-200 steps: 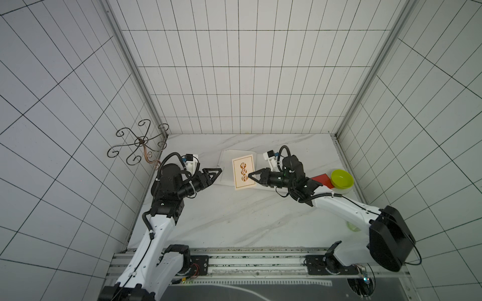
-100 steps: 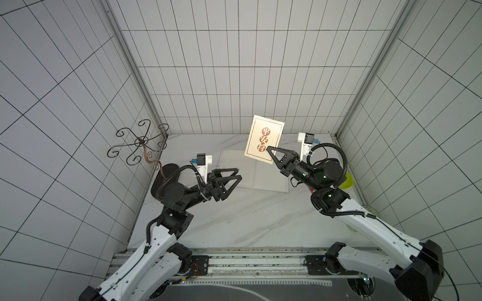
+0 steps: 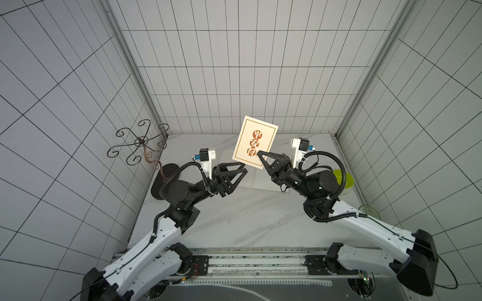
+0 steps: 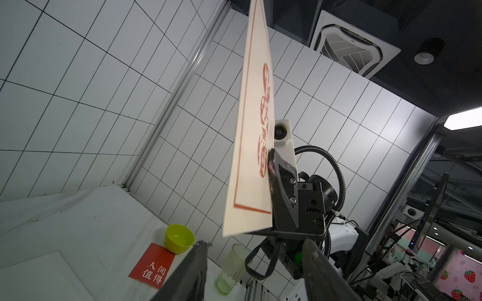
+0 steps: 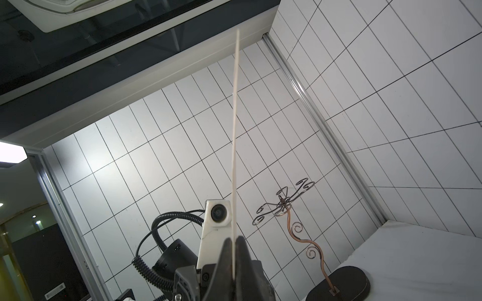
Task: Place the photos into the photo albums
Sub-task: Pick up the photo at the center of the board.
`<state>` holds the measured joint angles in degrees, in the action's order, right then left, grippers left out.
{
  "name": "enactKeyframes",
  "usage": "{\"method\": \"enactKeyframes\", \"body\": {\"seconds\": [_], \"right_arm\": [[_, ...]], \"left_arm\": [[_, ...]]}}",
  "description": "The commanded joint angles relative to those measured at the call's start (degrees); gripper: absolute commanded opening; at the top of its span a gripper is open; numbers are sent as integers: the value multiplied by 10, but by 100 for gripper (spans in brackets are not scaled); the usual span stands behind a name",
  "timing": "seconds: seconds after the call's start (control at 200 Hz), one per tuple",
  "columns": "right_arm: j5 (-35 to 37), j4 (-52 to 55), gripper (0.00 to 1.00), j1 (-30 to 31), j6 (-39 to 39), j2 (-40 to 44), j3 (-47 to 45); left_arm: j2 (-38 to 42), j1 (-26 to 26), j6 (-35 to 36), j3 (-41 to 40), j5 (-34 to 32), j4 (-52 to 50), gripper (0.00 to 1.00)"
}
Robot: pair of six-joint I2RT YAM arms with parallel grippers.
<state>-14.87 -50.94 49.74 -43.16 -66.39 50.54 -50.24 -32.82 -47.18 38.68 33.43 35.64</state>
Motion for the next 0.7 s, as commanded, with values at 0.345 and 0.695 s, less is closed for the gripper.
{"method": "enactKeyframes", "body": {"seconds": [0.345,0.695], "right_arm": [[-7,-30,0,34,38,-16,-3],[20,150,61,7,169,54,19]], "left_arm": [[24,-1,-19,26,-22,50,2],[85,23,137,42,-88,-152,0]]}}
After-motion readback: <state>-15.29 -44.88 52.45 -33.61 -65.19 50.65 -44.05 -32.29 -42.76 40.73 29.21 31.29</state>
